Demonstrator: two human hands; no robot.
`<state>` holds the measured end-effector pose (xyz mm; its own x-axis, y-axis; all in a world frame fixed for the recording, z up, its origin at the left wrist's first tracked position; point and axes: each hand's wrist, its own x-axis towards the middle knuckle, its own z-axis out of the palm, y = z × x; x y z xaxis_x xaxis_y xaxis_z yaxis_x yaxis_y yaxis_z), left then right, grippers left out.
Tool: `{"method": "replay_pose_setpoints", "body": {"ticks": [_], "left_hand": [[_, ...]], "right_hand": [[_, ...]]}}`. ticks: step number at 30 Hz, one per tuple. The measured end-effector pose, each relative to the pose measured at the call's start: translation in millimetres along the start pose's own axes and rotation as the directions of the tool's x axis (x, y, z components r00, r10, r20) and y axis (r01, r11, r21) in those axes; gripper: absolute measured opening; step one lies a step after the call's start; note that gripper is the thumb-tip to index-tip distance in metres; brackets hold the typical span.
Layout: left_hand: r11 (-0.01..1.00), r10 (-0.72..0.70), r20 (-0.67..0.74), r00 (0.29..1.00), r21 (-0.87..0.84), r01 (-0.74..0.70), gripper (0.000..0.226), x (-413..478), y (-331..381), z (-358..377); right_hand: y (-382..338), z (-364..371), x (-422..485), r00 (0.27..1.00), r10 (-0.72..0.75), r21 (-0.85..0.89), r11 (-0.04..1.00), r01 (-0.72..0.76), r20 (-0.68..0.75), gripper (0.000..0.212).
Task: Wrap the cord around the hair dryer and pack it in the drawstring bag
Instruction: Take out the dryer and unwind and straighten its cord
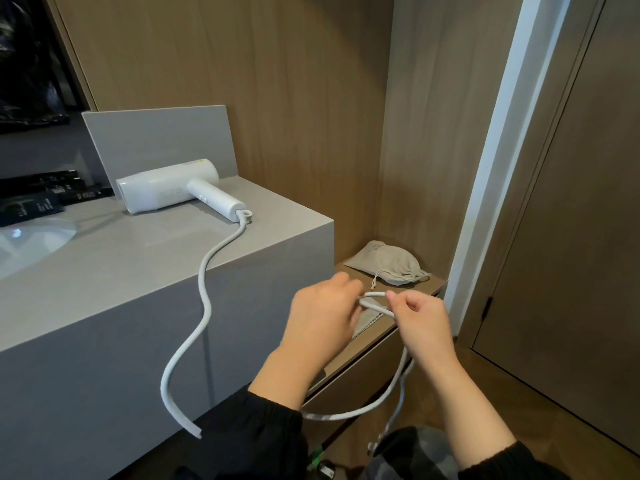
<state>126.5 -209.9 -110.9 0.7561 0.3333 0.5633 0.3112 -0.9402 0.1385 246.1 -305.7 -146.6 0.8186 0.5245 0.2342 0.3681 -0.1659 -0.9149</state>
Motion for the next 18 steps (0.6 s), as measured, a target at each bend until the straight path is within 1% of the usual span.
{"method": "replay_pose_setpoints", "body": {"ticks": [1, 2, 3, 4, 5, 7, 8, 10, 12, 14, 15, 16, 17, 18], "left_hand": [[0.998, 0.063, 0.071, 0.995, 0.009, -0.064, 0.016, 0.7, 3.5, 1.6], [0.997, 0.073, 0.154, 0.985, -0.017, -0.072, 0.019, 1.6, 5.2, 3.0], [0.997, 0.047, 0.237, 0.97, -0.072, -0.031, 0.022, 2.5, 5.9, 2.7], [0.988, 0.004, 0.281, 0.96, -0.15, 0.039, 0.023, 3.2, 5.5, 2.5], [0.971, -0.041, 0.28, 0.959, -0.216, 0.104, 0.023, 3.6, 4.8, 2.5], [0.93, -0.167, 0.207, 0.964, -0.293, 0.224, 0.02, 4.9, 1.6, 3.3], [0.898, -0.25, 0.165, 0.954, -0.33, 0.292, 0.017, 5.0, 0.0, 3.6], [0.82, -0.4, 0.09, 0.912, -0.41, 0.4, 0.015, 4.0, -2.4, 4.9], [0.757, -0.521, 0.032, 0.853, -0.445, 0.479, 0.018, 3.8, -2.6, 4.9], [0.693, -0.609, -0.005, 0.793, -0.491, 0.529, 0.019, 3.4, -5.5, 2.8], [0.677, -0.626, -0.017, 0.779, -0.507, 0.533, 0.018, 2.6, -6.3, 0.2], [0.702, -0.604, -0.031, 0.796, -0.494, 0.513, 0.017, 1.6, -6.8, -0.8], [0.775, -0.532, -0.044, 0.846, -0.427, 0.465, 0.017, 0.9, -6.9, -1.9], [0.861, -0.42, -0.03, 0.907, -0.329, 0.388, 0.017, 0.6, -6.2, -2.7]], "right_hand": [[-2.0, 1.0, 1.0, 1.0, -0.013, -0.014, 1.0, 0.013, 0.0, 0.038], [-2.9, 1.6, 2.4, 1.0, -0.015, -0.02, 1.0, 0.015, 0.0, 0.037], [-3.2, 1.6, 3.4, 1.0, -0.007, -0.02, 1.0, 0.007, 0.003, 0.036], [-2.7, 1.1, 3.8, 1.0, 0.008, -0.014, 1.0, -0.008, 0.012, 0.035], [-1.8, 0.1, 3.4, 0.999, 0.022, 0.0, 1.0, -0.022, 0.03, 0.036], [0.6, -2.0, 1.6, 0.996, 0.038, 0.045, 0.998, -0.042, 0.08, 0.04], [1.0, -3.5, 0.6, 0.994, 0.05, 0.067, 0.996, -0.056, 0.099, 0.04], [0.8, -7.0, -0.4, 0.99, 0.073, 0.098, 0.992, -0.085, 0.118, 0.039], [1.5, -9.7, -0.5, 0.989, 0.081, 0.112, 0.989, -0.095, 0.126, 0.039], [3.0, -10.7, -0.4, 0.989, 0.093, 0.103, 0.989, -0.105, 0.115, 0.04], [4.1, -10.6, -0.3, 0.99, 0.102, 0.1, 0.989, -0.112, 0.1, 0.04], [4.8, -10.3, -0.1, 0.99, 0.114, 0.106, 0.987, -0.122, 0.078, 0.04], [4.4, -10.1, 0.1, 0.991, 0.125, 0.119, 0.984, -0.131, 0.054, 0.039], [3.0, -9.6, 0.2, 0.992, 0.123, 0.131, 0.983, -0.126, 0.031, 0.039]]}}
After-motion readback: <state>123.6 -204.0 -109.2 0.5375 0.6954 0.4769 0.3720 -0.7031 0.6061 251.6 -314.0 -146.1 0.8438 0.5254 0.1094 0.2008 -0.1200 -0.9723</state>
